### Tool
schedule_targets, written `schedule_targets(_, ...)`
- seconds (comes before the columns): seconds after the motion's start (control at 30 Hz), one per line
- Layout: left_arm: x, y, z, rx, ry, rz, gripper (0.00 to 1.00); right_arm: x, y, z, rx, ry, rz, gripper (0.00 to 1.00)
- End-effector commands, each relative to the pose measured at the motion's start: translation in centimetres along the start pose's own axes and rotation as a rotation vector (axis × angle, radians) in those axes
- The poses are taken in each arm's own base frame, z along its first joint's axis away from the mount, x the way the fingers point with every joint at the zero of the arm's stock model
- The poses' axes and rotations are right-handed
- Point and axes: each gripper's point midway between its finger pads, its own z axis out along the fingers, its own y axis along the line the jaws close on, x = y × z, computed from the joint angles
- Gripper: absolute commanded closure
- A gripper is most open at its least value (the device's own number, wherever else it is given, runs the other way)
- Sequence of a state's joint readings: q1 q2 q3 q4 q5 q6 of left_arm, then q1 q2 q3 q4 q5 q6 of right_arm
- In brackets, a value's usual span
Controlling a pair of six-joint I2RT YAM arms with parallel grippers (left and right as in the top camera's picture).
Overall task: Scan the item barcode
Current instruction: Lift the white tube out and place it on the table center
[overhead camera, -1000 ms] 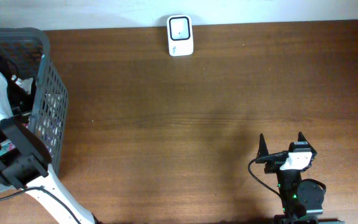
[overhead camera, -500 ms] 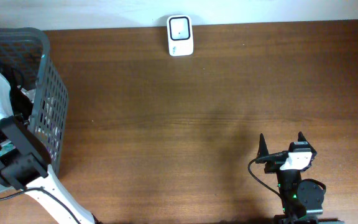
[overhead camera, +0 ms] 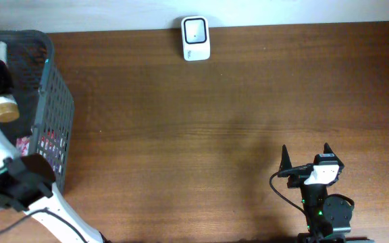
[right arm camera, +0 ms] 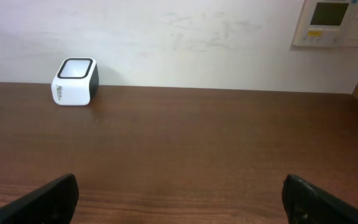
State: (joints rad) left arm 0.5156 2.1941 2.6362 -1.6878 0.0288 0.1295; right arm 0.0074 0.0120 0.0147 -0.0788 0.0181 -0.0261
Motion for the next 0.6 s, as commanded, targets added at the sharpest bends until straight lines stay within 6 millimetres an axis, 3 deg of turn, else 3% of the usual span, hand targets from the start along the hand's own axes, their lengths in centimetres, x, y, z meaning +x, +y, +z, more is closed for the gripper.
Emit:
schedule_targets(0.0, -0.5, -0.5, -11.4, -0.014, -0.306, -0.037, 0.95, 0.4, 0.1, 0.0, -0.003, 0.005, 0.003, 0.01)
schedule_targets(0.03, -0.5, -0.6, -14.1, -0.012, -0.388, -0.080, 1.00, 0.3, 0.1, 0.0, -0.003, 0.005, 0.004, 0.01)
schedule_targets(0.1, -0.7, -2.2, -18.0, 0.078, -0.515, -0.097, 1.00, 0.3, 0.1, 0.0, -0.003, 0.005, 0.003, 0.01)
schedule_targets(0.2, -0.2, -9.3, -24.2, 0.475, -0.667, 0.048, 0.98, 0.3, 0.1, 0.0, -0.003, 0.004, 0.003, 0.01)
schedule_targets(0.3, 0.9, -14.4, -27.1, 0.761, -0.683, 0.188, 1.00, 0.3, 0.1, 0.0, -0.003, 0.004, 0.003, 0.01)
schedule_targets(0.47, 2.6, -22.2, -25.7, 0.899, -0.549, 0.332, 0.97, 0.4, 0.1, 0.0, -0.003, 0.005, 0.003, 0.01)
schedule_targets(0.57, 3.1, -26.2, -22.2, 0.803, -0.458, 0.386, 0.98, 0.4, 0.1, 0.0, -0.003, 0.005, 0.003, 0.01)
